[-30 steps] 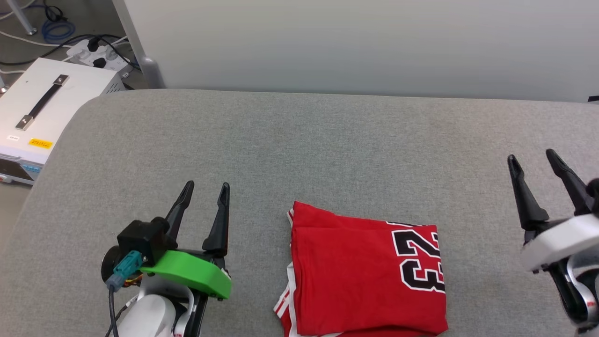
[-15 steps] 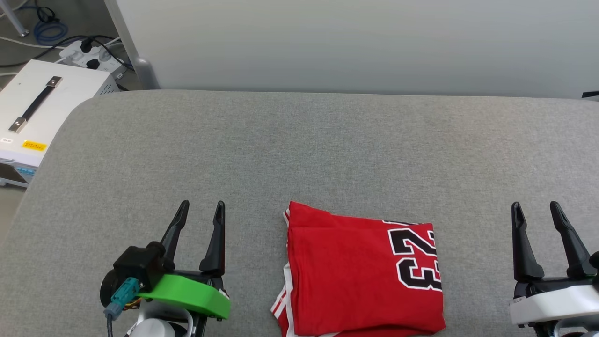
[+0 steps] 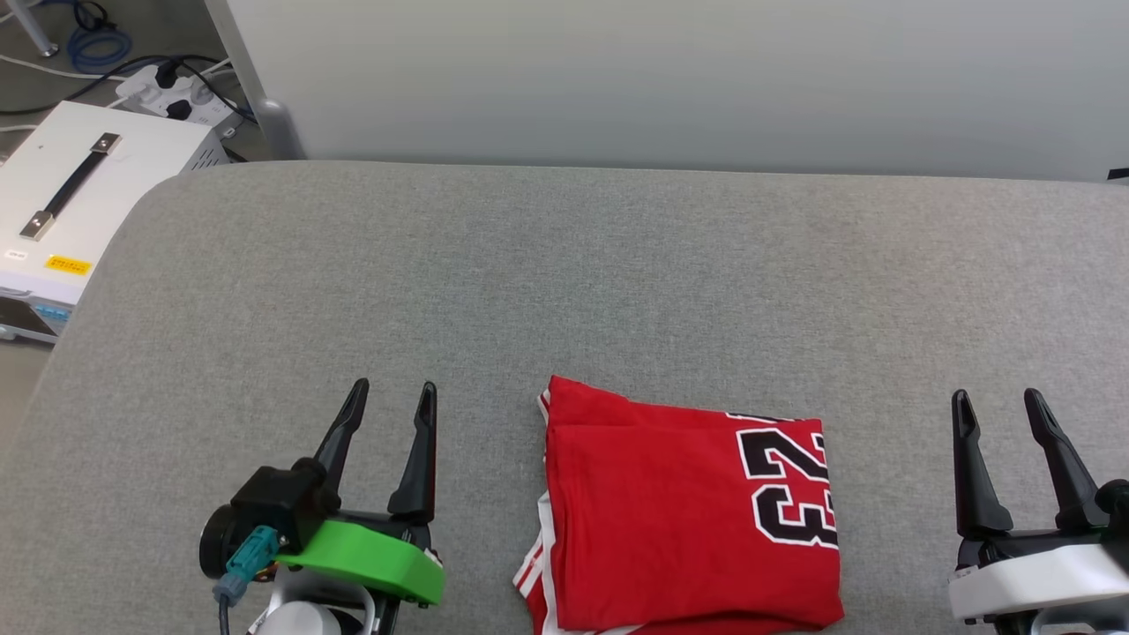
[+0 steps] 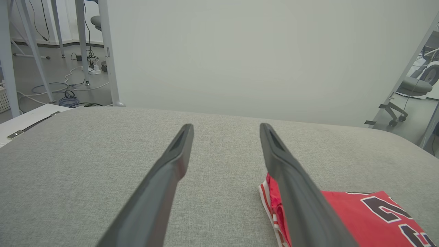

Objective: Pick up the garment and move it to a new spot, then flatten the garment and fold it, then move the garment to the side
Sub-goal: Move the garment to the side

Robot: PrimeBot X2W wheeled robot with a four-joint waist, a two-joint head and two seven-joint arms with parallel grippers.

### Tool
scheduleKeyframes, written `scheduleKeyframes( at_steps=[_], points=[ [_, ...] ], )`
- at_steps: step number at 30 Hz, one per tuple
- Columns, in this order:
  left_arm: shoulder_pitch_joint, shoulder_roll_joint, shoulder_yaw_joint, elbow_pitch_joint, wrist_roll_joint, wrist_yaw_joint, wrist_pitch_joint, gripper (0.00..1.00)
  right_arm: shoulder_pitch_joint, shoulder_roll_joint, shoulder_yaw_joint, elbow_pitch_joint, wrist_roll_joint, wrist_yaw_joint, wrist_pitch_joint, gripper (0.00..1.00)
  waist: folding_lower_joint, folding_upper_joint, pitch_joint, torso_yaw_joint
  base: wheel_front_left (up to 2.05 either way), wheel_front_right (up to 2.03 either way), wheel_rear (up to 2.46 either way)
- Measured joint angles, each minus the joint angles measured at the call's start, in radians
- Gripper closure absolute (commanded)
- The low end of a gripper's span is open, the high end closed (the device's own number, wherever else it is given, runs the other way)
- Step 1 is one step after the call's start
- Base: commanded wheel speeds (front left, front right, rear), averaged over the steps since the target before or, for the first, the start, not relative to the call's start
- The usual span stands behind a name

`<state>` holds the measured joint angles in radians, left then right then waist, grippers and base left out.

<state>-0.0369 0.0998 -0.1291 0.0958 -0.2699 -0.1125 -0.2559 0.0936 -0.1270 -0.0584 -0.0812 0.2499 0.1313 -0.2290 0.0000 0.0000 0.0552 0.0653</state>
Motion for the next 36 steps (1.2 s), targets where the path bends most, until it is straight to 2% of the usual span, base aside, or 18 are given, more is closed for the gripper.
scheduleKeyframes(
  at_steps=[7, 11, 14, 19, 22, 26, 30, 36],
  points=[
    [0.0, -0.012, 0.003, 0.011, 0.016, -0.008, 0.0, 0.0, 0.0, -0.002, 0.008, 0.012, 0.002, 0.0, 0.02, 0.0, 0.0, 0.0, 0.007, 0.004, 0.0, 0.0, 0.0],
    [-0.001, -0.015, 0.002, 0.014, 0.017, -0.011, 0.0, 0.0, 0.0, -0.018, 0.038, 0.023, 0.027, 0.0, 0.088, 0.0, 0.0, 0.0, 0.015, 0.006, 0.0, 0.0, 0.0],
    [-0.002, -0.016, -0.003, 0.021, 0.028, -0.015, 0.0, 0.0, 0.0, -0.044, 0.063, 0.032, 0.045, 0.0, 0.212, 0.0, 0.0, 0.0, 0.024, 0.01, 0.0, 0.0, 0.0],
    [-0.009, -0.016, -0.011, 0.034, 0.037, -0.015, 0.0, 0.0, -0.004, -0.072, 0.092, 0.015, 0.124, 0.0, 0.479, 0.0, 0.0, 0.0, 0.046, 0.018, 0.0, 0.0, 0.0],
    [-0.021, -0.015, -0.021, 0.039, 0.037, -0.015, 0.0, 0.0, -0.025, -0.069, 0.1, 0.002, 0.171, 0.0, 0.628, 0.0, 0.0, 0.0, 0.063, 0.025, 0.0, 0.0, 0.0],
    [-0.044, -0.015, -0.035, 0.042, 0.037, -0.015, 0.0, 0.0, -0.059, -0.056, 0.101, 0.003, 0.179, 0.0, 0.825, 0.0, 0.0, 0.0, 0.087, 0.041, 0.0, 0.0, 0.0],
    [-0.062, -0.015, -0.043, 0.045, 0.037, -0.015, 0.0, 0.0, -0.079, -0.02, 0.088, 0.024, 0.164, 0.0, 0.948, 0.0, 0.0, 0.0, 0.107, 0.063, 0.0, 0.0, 0.0],
    [-0.078, -0.015, -0.047, 0.047, 0.037, -0.015, 0.0, 0.0, -0.119, 0.017, 0.086, 0.079, 0.147, 0.0, 1.004, 0.0, 0.0, 0.0, 0.135, 0.098, 0.0, 0.0, 0.0]
  ],
)
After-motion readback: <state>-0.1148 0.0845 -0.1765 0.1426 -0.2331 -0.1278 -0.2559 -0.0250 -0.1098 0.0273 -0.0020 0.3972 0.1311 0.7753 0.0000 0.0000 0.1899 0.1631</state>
